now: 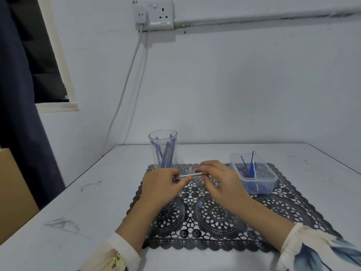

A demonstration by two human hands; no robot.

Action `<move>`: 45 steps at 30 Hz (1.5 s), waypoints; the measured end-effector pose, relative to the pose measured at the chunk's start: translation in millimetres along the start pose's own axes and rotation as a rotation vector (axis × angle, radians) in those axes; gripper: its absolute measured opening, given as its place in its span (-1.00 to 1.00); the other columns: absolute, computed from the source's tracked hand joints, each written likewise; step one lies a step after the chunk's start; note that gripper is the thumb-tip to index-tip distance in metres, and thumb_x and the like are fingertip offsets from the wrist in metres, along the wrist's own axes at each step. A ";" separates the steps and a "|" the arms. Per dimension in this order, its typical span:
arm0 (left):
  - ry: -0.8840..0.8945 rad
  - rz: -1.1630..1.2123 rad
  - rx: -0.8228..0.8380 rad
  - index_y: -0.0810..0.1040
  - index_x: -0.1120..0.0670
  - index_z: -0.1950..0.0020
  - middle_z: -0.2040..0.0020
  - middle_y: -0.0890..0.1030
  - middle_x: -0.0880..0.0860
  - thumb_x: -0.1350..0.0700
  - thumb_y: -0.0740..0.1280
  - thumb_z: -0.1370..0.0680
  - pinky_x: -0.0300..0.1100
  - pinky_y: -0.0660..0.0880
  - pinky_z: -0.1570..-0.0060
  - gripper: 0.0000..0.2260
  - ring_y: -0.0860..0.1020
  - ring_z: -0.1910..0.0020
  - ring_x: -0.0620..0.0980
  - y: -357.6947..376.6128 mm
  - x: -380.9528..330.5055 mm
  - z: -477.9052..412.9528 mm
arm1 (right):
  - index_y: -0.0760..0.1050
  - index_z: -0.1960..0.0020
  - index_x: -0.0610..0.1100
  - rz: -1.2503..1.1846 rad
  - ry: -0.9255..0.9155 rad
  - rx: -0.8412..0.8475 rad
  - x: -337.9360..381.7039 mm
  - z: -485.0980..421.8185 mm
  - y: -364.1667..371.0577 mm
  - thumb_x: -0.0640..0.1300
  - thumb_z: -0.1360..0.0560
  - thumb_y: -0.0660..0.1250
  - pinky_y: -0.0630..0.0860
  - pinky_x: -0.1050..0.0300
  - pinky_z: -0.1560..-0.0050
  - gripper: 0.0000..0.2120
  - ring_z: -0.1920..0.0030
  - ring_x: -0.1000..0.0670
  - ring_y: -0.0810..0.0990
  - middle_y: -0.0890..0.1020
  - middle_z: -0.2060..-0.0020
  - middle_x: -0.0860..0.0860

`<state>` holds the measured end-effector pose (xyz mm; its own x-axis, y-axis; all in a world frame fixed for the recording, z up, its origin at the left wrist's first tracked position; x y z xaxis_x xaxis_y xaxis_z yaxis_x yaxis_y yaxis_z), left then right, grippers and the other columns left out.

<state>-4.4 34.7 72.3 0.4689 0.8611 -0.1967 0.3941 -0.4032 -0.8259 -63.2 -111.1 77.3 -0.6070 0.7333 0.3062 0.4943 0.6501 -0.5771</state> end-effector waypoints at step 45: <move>-0.044 -0.014 0.027 0.36 -0.05 0.43 0.46 0.46 -0.09 -0.37 0.18 -0.44 -0.26 0.21 0.46 -0.55 0.41 0.42 -0.18 -0.6 10.2 -3.9 | 0.58 0.20 -0.01 0.674 0.034 0.301 -69.9 -10.2 -18.4 -0.25 -0.40 0.37 0.33 0.03 -0.15 -0.86 0.02 0.01 0.58 0.65 0.18 0.08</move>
<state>3.2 42.6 72.9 0.4278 0.8797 -0.2078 0.3782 -0.3830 -0.8428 -23.5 -172.2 74.2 -0.2098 0.9632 -0.1679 0.5580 -0.0231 -0.8295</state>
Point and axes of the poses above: each hand's wrist, its own z-axis away from the middle knuckle, its own y-axis out of the palm, x = y × z, the point moved 6 cm from there along -z, towards the middle knuckle
